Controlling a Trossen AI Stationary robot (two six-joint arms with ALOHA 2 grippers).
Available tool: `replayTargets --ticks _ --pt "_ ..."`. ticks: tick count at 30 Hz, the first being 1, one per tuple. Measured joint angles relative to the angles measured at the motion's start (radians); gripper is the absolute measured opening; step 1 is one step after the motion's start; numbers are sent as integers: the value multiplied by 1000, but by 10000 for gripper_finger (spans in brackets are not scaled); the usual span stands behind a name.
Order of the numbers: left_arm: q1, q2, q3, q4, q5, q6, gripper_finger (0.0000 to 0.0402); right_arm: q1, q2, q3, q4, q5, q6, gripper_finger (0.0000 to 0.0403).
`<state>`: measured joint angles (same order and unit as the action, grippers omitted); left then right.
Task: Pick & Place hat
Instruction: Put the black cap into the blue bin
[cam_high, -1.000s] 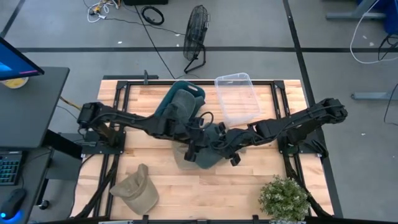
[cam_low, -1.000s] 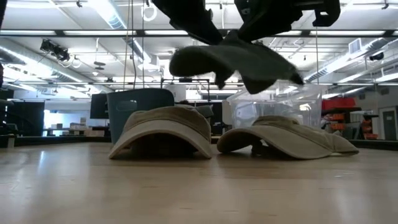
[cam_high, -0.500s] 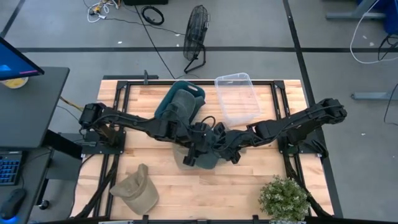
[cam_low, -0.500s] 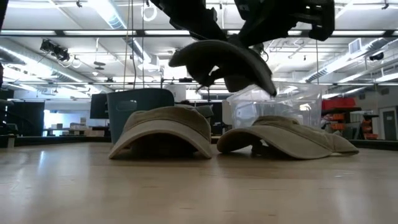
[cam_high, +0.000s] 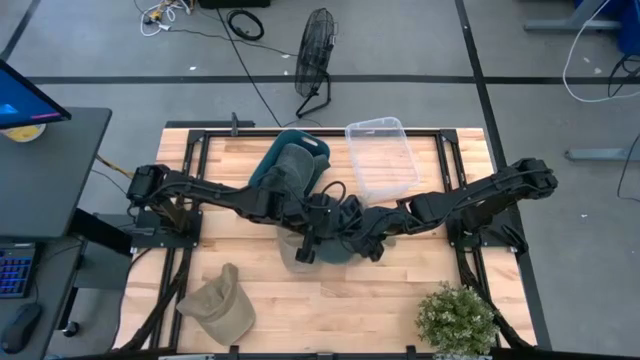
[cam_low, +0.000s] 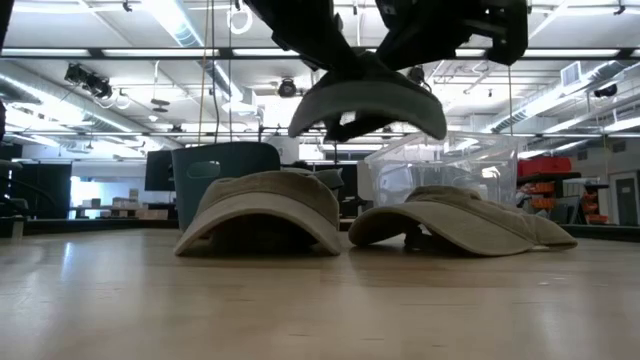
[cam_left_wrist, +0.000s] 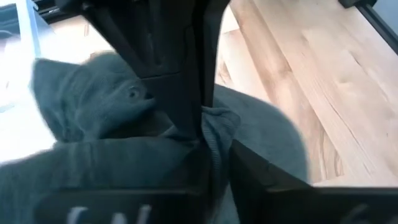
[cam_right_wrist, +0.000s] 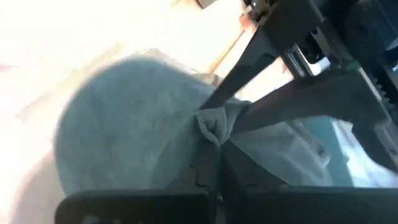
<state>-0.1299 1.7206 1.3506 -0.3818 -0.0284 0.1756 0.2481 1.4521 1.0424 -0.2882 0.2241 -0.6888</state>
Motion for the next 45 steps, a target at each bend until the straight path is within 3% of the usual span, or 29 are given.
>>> replayTargets --ticks 3,10,16,25,28,32,37,45 --pt "3 0 0 -8 0 -18 11 -2 0 0 1 5 109 18" --pt "3 3 -2 -55 -8 -75 10 -1 -2 2 -21 59 277 100" --pt "5 -63 -3 -145 -242 -84 9 19 -5 2 -85 115 450 163" --pt "102 -296 -1 -227 -276 31 9 57 -5 2 -155 111 528 179" --pt "186 -334 0 -344 -245 41 9 57 -5 2 -149 108 528 175" --pt "304 -322 -1 -508 -96 128 6 57 -5 2 -148 108 515 172" --pt "415 -266 -1 -518 20 309 7 57 -5 2 -147 108 517 171" --pt "510 -122 0 -527 124 430 6 57 -5 2 -147 98 573 171"
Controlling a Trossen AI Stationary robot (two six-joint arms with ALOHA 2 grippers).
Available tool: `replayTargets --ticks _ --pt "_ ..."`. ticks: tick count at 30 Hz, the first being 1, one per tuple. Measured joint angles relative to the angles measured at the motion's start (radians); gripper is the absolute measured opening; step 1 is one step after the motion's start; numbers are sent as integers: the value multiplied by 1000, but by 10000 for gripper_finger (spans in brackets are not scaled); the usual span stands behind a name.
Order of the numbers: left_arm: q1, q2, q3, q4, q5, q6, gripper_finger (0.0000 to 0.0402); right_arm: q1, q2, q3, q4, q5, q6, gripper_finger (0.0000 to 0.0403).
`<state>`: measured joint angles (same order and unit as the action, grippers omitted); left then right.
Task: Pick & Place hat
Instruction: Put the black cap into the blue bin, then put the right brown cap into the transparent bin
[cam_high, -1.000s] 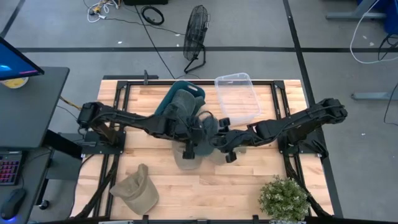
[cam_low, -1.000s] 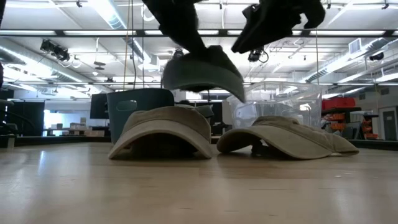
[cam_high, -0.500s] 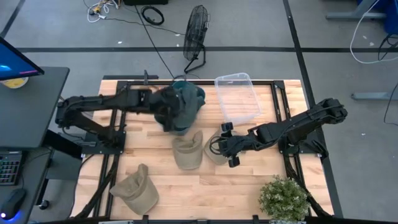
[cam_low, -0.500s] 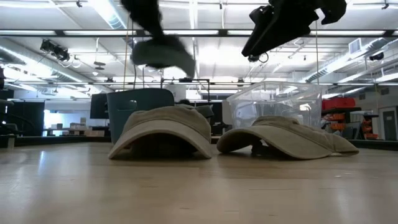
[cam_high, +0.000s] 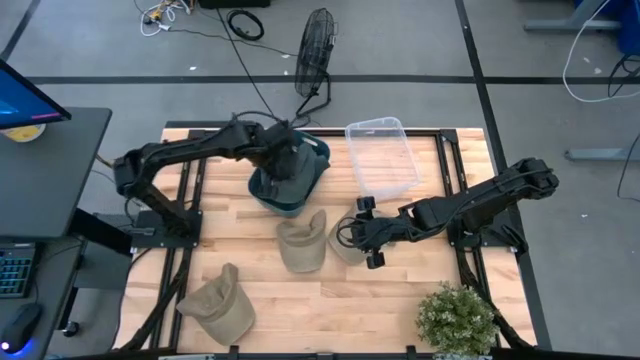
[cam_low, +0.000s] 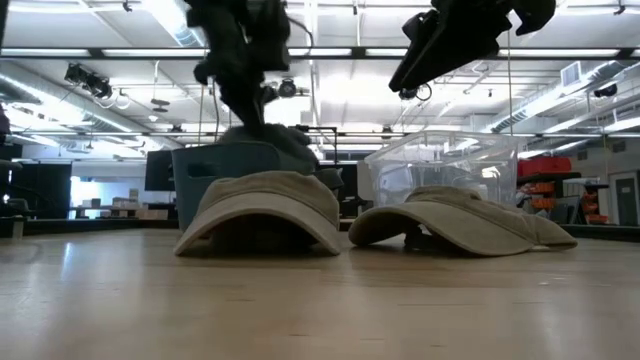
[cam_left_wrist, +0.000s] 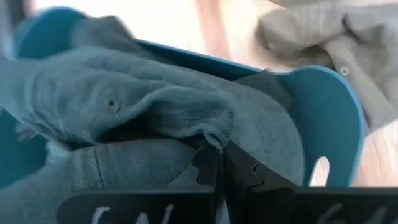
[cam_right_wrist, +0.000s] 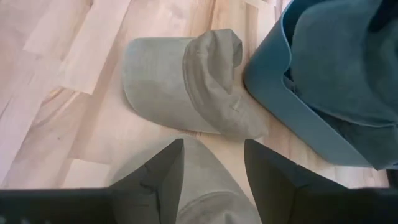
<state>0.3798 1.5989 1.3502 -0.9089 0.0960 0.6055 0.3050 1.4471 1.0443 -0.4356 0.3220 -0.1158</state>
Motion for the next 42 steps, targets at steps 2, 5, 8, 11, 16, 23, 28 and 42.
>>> replayTargets --ticks 2,5,8,11,16,23,28,42 --pt "10 42 0 -3 31 33 6 0 0 0 0 -1 -9 171" --pt "17 96 0 -6 65 39 10 0 0 0 0 -1 -13 171" --pt "17 143 0 -19 92 34 16 0 0 0 0 -1 -13 171" --pt "18 175 3 -38 101 34 16 0 0 0 0 -1 -15 171" --pt "28 188 3 -54 102 -43 21 0 0 0 -3 -1 -20 171" --pt "11 110 -2 -86 87 -175 73 0 0 -1 -16 -1 -20 171" --pt "-28 27 -2 -107 80 -236 115 0 1 -1 -18 -1 -20 171" --pt "-181 -200 -1 -68 82 -387 127 0 9 -2 -76 -4 200 171"
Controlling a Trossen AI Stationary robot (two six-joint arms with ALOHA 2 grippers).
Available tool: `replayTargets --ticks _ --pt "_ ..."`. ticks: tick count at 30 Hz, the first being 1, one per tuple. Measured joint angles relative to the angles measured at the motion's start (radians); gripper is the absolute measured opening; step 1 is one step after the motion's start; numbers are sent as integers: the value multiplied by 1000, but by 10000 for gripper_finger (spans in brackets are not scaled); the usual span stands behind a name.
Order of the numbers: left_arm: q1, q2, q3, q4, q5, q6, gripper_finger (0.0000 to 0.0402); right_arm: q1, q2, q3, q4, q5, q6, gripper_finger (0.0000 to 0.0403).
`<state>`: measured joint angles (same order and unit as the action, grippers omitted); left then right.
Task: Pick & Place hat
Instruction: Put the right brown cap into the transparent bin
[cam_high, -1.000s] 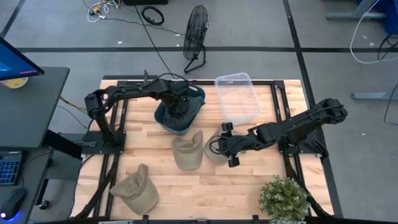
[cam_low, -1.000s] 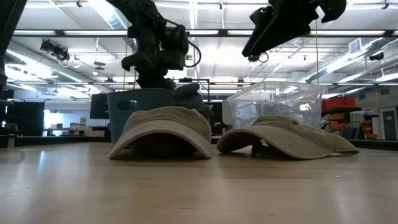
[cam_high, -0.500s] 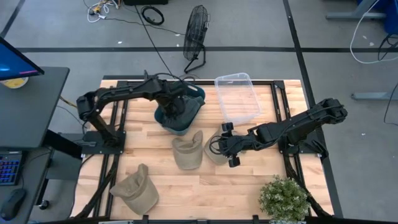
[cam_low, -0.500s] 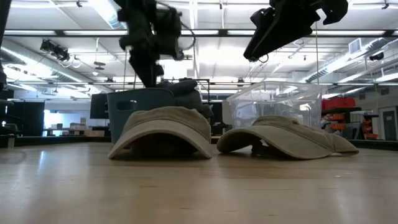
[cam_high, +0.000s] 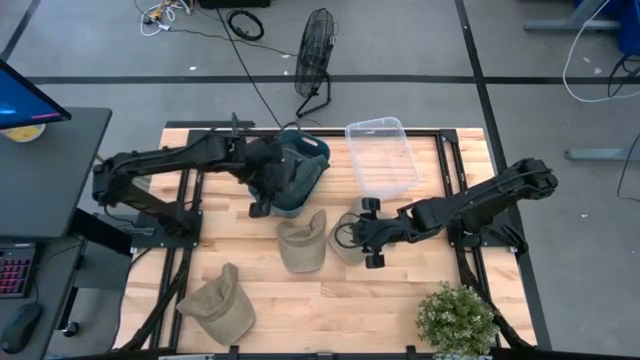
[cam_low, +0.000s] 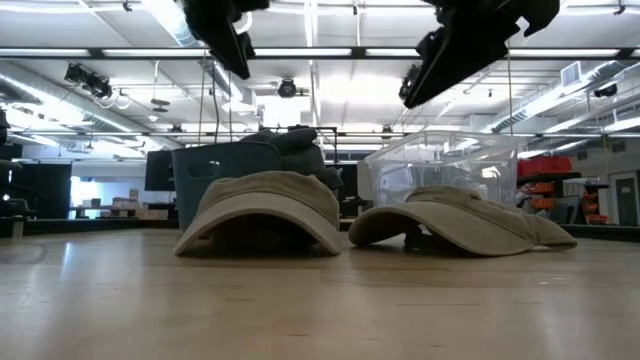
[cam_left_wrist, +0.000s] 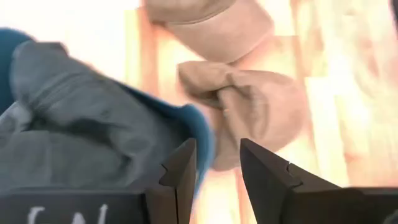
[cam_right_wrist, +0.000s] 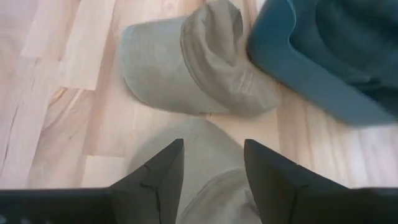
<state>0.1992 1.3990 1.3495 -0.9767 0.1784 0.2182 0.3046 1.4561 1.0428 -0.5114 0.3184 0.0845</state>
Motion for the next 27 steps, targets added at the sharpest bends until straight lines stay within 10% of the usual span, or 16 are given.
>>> replayTargets --ticks 19,27 --pt "-258 -132 -14 49 -57 -51 89 0 24 0 -69 2 178 171" --pt "-294 -310 -368 435 -108 -109 79 0 23 0 -86 2 244 171"
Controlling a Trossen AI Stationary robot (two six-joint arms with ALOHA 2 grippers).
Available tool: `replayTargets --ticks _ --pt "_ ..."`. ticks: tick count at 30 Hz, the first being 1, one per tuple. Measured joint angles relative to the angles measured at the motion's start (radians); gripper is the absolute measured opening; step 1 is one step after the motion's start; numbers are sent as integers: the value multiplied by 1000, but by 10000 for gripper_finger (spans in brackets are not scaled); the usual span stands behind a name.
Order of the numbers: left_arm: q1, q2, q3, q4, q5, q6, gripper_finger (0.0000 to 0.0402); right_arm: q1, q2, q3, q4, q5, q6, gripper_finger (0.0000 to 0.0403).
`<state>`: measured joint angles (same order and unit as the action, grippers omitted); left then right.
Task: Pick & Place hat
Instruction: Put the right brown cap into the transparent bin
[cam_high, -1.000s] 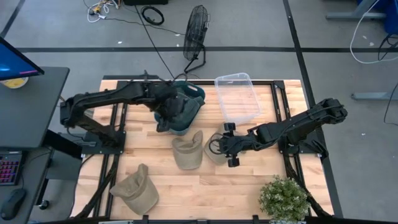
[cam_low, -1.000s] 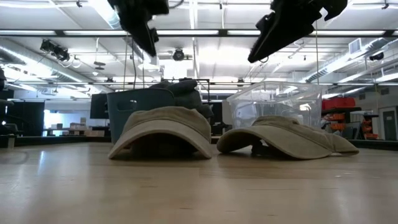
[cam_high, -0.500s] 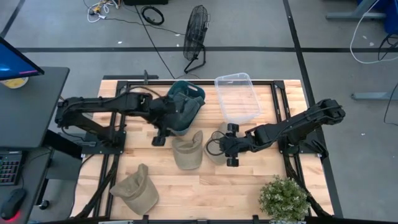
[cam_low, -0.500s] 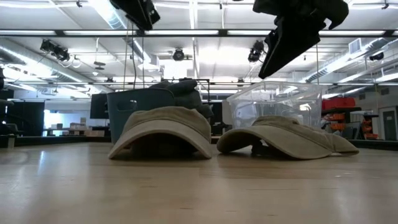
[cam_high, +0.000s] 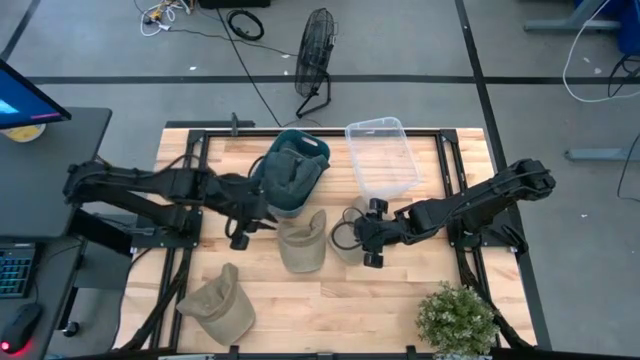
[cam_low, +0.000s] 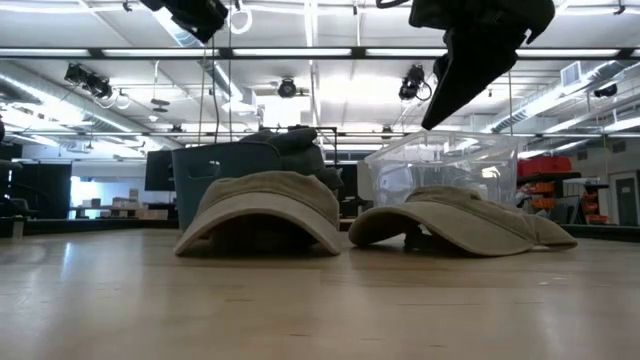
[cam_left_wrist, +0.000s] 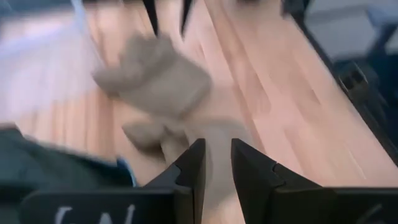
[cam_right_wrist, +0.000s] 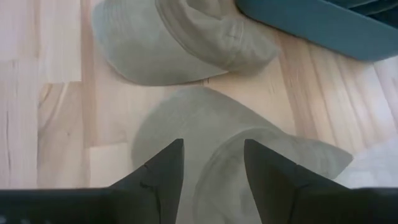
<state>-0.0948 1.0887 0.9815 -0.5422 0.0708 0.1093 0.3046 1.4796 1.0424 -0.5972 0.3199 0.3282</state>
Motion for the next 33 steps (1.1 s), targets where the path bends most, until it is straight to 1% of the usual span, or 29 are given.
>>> replayTargets --ticks 3,5,7,9,14,16,22,26,27,31,33 --pt "3 -29 -146 249 -18 -15 80 0 2 0 0 0 41 171" --pt "3 -30 -218 413 -34 -26 79 0 4 0 -3 0 68 171" --pt "3 -28 -266 524 -38 -27 78 1 4 -5 6 -14 87 171" --pt "3 -16 -293 582 -44 -23 78 0 4 -26 18 -45 108 171" --pt "3 9 -305 595 -67 -19 84 0 5 -92 74 -50 188 171" --pt "3 16 -305 593 -71 -7 92 0 5 -116 92 -50 191 171" --pt "9 25 -305 592 -120 3 131 0 5 -170 176 -49 183 171" --pt "9 25 -305 592 -124 -20 158 -5 5 -207 232 -41 180 171" --pt "8 25 -305 591 -124 -19 163 -6 5 -213 233 -18 170 171" --pt "9 25 -305 591 -124 -19 171 -7 5 -221 223 156 123 171" --pt "8 25 -305 591 -124 -19 171 -15 5 -221 224 170 129 171"
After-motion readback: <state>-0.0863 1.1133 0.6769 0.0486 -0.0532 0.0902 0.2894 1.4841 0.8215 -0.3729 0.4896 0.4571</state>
